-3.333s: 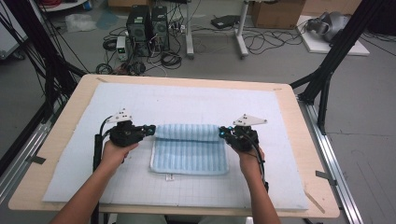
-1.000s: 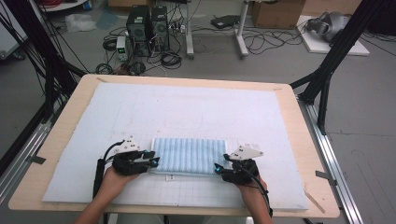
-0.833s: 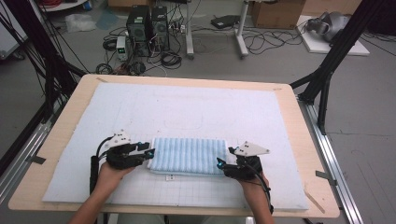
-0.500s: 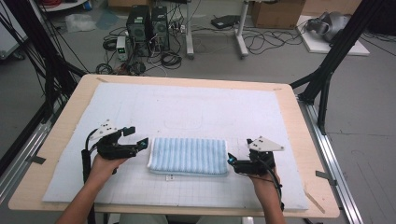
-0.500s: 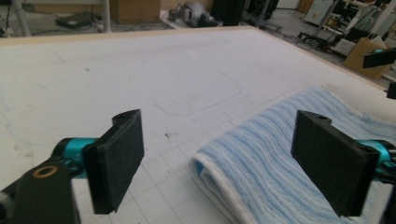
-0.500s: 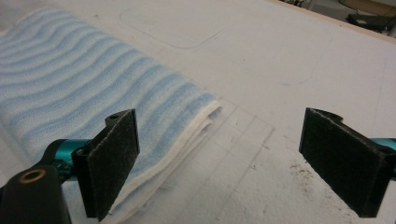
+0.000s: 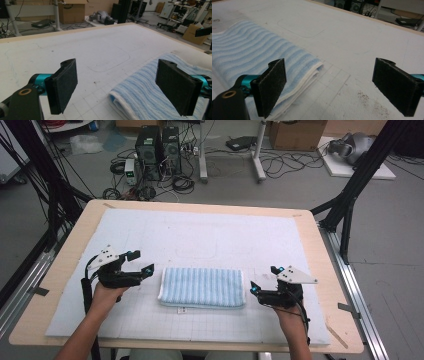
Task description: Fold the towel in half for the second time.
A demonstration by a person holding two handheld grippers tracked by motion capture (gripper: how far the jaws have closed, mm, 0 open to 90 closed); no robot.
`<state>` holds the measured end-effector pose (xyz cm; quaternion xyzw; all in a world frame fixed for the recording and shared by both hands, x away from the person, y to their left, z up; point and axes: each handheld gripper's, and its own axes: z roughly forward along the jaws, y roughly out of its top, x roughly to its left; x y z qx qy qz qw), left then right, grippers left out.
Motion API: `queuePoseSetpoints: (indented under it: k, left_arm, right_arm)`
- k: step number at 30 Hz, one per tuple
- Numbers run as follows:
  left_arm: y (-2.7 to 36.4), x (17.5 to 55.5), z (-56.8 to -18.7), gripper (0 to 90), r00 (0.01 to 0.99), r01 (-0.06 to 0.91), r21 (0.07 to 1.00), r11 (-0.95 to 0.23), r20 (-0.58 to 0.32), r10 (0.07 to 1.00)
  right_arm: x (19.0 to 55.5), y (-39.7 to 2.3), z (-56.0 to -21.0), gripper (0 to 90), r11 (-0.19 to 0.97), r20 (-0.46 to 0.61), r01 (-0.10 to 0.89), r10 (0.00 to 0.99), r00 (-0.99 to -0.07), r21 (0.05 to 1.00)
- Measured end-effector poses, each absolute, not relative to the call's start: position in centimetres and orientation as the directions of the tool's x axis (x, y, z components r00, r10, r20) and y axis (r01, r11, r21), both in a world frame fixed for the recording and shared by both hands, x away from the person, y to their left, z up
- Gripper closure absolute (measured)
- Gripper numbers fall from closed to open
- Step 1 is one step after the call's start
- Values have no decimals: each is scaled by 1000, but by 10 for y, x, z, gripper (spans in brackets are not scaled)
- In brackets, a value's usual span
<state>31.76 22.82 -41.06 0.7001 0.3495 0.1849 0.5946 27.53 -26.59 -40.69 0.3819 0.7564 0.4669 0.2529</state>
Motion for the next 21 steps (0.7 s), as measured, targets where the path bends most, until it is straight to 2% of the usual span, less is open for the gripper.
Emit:
queuePoseSetpoints:
  k: [21]
  left_arm:
    - [229, 317, -412, 195, 687, 274, 960, -61, -150, 711]
  right_arm:
    - [275, -267, -410, 113, 278, -28, 347, 815, -579, 896]
